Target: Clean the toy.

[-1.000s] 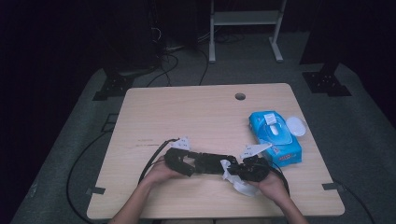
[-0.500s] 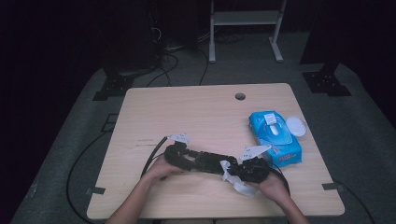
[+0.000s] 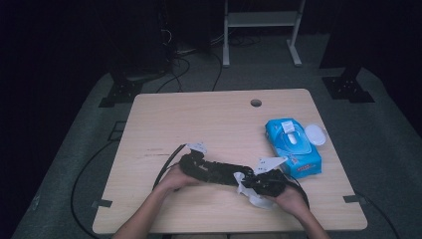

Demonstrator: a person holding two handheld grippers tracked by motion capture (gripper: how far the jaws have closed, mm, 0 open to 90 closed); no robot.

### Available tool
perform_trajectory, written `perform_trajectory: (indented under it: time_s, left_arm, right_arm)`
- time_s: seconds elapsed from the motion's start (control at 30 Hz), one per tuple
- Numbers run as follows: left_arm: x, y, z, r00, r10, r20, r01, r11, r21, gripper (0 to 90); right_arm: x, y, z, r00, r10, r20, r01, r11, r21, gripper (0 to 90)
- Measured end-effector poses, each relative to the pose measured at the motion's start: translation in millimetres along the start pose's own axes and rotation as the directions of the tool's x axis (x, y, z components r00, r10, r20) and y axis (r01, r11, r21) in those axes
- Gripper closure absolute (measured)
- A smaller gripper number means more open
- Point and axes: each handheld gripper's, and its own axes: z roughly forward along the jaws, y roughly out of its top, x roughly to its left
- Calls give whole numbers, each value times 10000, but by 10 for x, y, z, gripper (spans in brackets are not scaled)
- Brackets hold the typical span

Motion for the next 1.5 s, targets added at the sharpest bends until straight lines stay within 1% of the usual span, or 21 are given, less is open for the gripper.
perform_trajectory:
  time_s: [0.13, 0.2, 0.3, 0.37, 0.57, 0.7, 0.77, 0.87, 0.9, 0.93, 1.0, 1.03, 1.13, 1.2, 1.23, 1.33, 1.37, 1.4, 1.43, 1.47, 1.5]
  left_arm:
    - [9, -17, -3, 10000, -25, 60, 26, 10000, -87, 343]
    - [15, -15, 0, 9998, -134, 120, 135, 9998, -124, 343]
    - [75, -13, -16, 9977, -489, 478, 498, 9986, -181, 363]
    - [110, -15, -21, 9957, -624, 689, 638, 9978, -186, 377]
    - [142, 7, 8, 9924, -847, 889, 870, 9960, -226, 382]
    - [135, 19, 34, 9931, -877, 782, 917, 9946, -493, 385]
    - [123, 18, 40, 9949, -766, 661, 808, 9948, -622, 391]
    - [81, 26, 28, 9981, -437, 426, 463, 9969, -629, 391]
    - [57, 23, 20, 9992, -251, 295, 271, 9971, -707, 391]
    - [38, 15, 15, 9998, -85, 176, 99, 9968, -788, 392]
    - [1, -6, 2, 10000, 72, 1, -71, 9949, -1002, 395]
    - [-19, -23, -6, 9997, 234, -119, -246, 9934, -1124, 407]
    - [-54, -45, -14, 9988, 380, -310, -417, 9909, -1280, 409]
    - [-65, -50, -15, 9986, 391, -356, -435, 9901, -1331, 409]
    - [-93, -57, -20, 9971, 549, -522, -616, 9885, -1379, 410]
    - [-144, -63, -31, 9932, 850, -802, -956, 9855, -1400, 412]
    - [-144, -63, -31, 9932, 850, -802, -956, 9855, -1400, 417]
    - [-156, -77, -66, 9932, 880, -760, -991, 9825, -1574, 456]
    - [-155, -86, -92, 9926, 980, -717, -1086, 9806, -1632, 490]
    - [-159, -93, -110, 9909, 1123, -740, -1228, 9801, -1559, 515]
    - [-169, -99, -118, 9910, 1125, -725, -1229, 9796, -1592, 525]
  right_arm:
    - [15, -25, -2, 10000, -12, 86, 13, 9999, -172, 840]
    - [19, -27, -1, 9999, -83, 122, 85, 9998, -186, 840]
    - [21, -27, 0, 9998, -135, 129, 137, 9997, -183, 840]
    - [19, -26, -1, 9998, -149, 113, 151, 9997, -175, 840]
    - [17, -31, -1, 9996, -253, 90, 255, 9994, -213, 841]
    - [26, -35, -2, 9991, -389, 174, 393, 9990, -212, 841]
    - [31, -42, -5, 9989, -420, 215, 424, 9988, -231, 841]
    - [37, -52, -12, 9988, -437, 219, 442, 9987, -261, 841]
    - [42, -55, -14, 9988, -445, 220, 451, 9986, -273, 841]
    - [51, -58, -15, 9985, -482, 253, 489, 9984, -281, 841]
    - [68, -63, -16, 9979, -565, 324, 575, 9979, -305, 840]
    - [77, -65, -19, 9978, -559, 347, 569, 9979, -295, 839]
    - [100, -74, -20, 9974, -608, 399, 622, 9975, -347, 839]
    - [116, -77, -19, 9975, -521, 470, 539, 9979, -359, 839]
    - [120, -81, -19, 9973, -547, 497, 566, 9977, -376, 838]
    - [135, -81, -19, 9969, -611, 496, 629, 9974, -347, 839]
    - [139, -81, -21, 9968, -630, 499, 647, 9974, -328, 839]
    - [149, -83, -21, 9964, -679, 504, 695, 9971, -305, 839]
    - [154, -87, -24, 9955, -725, 604, 741, 9969, -247, 839]
    - [150, -96, -28, 9950, -750, 664, 767, 9968, -229, 839]
    - [146, -108, -35, 9956, -659, 663, 676, 9974, -250, 839]
